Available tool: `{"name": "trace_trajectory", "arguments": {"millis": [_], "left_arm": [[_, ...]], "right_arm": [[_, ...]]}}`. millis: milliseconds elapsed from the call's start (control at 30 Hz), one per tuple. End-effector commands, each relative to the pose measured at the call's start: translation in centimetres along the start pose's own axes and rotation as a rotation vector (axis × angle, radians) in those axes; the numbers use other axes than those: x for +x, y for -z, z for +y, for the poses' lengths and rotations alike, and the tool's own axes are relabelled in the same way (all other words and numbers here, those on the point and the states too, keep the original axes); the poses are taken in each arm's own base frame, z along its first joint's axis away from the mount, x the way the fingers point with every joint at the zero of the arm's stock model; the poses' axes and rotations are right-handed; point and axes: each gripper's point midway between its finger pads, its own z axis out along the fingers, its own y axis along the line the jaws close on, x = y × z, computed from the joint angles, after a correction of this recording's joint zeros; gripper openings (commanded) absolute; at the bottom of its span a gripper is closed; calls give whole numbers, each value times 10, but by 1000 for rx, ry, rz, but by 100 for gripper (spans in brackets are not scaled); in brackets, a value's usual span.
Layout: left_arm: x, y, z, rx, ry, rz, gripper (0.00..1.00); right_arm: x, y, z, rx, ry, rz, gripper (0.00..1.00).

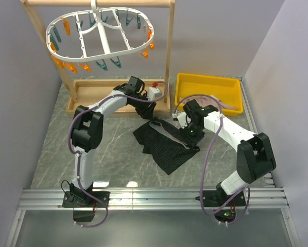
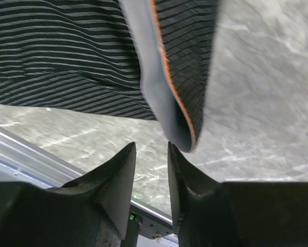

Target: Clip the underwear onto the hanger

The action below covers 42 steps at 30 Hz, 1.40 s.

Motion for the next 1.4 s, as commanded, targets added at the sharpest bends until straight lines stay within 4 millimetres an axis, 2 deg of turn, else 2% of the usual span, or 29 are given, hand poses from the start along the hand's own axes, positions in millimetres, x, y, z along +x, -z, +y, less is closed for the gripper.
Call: {"name": "trace_trajectory", "arguments": {"millis": [0,167,200,333,500,667,700,800,833,900,1000,1200,1233,1367], "left_arm": [[-18,21,-8,17,-9,-62,52],[-14,24,-8,14,0,-65,54],[-15,24,-9,13,-5,-70,60],[-11,26,-8,8,-7,-67,63],[-9,28,-6,9,0,-67,64],[-5,28,-1,4,13,-68,64],[-7,29,-1,5,15,-72,69],[-8,30,2,6,33,-80,72],[-6,29,3,6,39,-78,79],[-8,31,6,-9,39,-87,81],[-9,33,11,-35,31,-95,81],[-14,37,5,-16,-33,-120,78],[-11,36,1,1,-96,-116,77],[-21,45,-20,-7,-350,-166,77]], "right_arm": [[-25,10,10,3,13,-80,38],[-29,-11,8,-1,-14,-37,37],[-32,-14,7,0,-18,-41,37],[-39,-27,4,5,-38,-32,37],[-46,-34,3,4,-48,-36,36],[-45,-43,3,-4,-61,-24,38],[-46,-45,3,-5,-62,-23,38],[-45,-50,3,-14,-69,-11,39],[-45,-52,4,-15,-67,-7,39],[-44,-54,3,-15,-68,-3,39],[-43,-54,6,-26,-74,3,39],[-45,-32,8,1,-74,-42,39],[-46,-27,9,1,-74,-56,39],[-48,-10,14,-4,-97,-87,40]]}}
